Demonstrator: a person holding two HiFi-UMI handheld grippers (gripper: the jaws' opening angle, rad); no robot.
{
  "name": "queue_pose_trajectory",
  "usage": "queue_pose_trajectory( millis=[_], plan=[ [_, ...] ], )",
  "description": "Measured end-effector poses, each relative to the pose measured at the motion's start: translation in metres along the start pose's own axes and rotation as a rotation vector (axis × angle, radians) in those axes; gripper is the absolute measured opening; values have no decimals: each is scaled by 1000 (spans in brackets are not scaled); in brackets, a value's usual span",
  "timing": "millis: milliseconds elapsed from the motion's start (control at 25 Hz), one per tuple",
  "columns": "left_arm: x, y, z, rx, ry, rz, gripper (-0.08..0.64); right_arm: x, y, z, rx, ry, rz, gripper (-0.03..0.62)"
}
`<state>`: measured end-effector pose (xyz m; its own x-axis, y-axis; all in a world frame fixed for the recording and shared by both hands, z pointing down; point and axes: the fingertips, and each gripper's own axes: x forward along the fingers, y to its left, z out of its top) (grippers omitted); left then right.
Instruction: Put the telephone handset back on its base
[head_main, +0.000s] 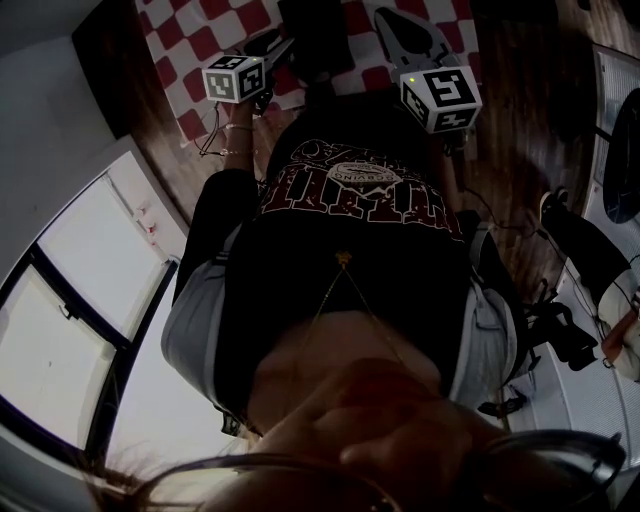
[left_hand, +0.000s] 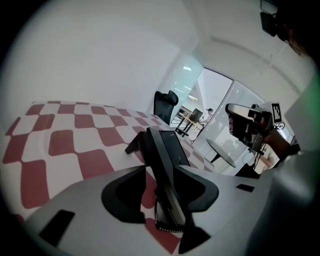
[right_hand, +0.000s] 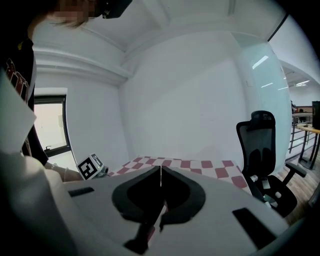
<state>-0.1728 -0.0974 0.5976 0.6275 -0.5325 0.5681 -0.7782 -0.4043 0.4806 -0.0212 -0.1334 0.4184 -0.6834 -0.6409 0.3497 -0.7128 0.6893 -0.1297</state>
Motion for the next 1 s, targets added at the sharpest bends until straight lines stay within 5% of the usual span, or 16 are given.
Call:
queue_pose_trajectory(
  millis=[360, 600, 1000],
  plan=[
    [-15, -13, 11, 130, 21, 76, 166, 6, 2, -16, -33, 55, 21, 20],
    [-14, -26, 17, 344, 89, 140, 112, 12, 9, -16, -30, 50, 55, 20],
    [-6, -51, 36, 463, 95, 204, 34, 14, 12, -16, -53, 57, 67, 20]
  ],
)
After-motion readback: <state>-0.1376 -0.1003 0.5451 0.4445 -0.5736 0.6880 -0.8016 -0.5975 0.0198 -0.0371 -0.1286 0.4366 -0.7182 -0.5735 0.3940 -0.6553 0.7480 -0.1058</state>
